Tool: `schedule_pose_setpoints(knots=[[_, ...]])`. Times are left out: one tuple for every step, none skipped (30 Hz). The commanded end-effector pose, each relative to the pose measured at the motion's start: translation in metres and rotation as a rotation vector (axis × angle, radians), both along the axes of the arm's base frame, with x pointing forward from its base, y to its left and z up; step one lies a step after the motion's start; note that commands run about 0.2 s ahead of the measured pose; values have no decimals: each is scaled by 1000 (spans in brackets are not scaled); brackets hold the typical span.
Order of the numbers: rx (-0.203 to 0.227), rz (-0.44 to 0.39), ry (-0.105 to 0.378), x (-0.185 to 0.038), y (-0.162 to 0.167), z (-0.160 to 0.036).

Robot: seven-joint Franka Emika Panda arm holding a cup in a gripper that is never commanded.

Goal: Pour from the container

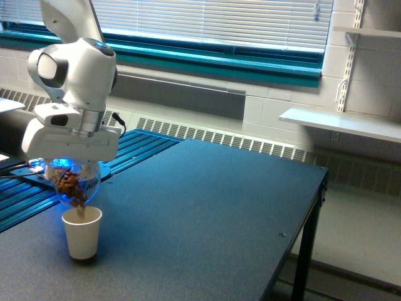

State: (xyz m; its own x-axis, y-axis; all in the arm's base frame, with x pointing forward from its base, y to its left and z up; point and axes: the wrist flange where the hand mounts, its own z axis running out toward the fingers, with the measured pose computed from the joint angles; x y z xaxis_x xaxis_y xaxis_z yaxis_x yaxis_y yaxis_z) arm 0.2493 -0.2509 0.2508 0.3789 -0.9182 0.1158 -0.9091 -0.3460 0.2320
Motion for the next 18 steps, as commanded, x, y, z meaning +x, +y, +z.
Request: schedule_pose_setpoints(knots=[[2,12,15,1,-3,0],[3,14,18,1,-2,-1],[4,16,19,1,-2,-1],[4,18,21,1,-1,-1],[4,20,22,1,-1,-1],[4,21,23,1,-1,-1],[3,23,26,1,-1,-1],[2,24,27,1,-1,-1],[2,25,28,1,-1,-1],[2,27,30,1,-1,-1],[2,29,33,1,0,-1],[1,30,35,1,0,-1],[1,31,36,1,0,-1],[1,32,36,1,0,0],[1,33,37,2,0,0],[1,34,38,2,0,0],[2,36,40,2,0,0],[2,37,42,2,0,0]])
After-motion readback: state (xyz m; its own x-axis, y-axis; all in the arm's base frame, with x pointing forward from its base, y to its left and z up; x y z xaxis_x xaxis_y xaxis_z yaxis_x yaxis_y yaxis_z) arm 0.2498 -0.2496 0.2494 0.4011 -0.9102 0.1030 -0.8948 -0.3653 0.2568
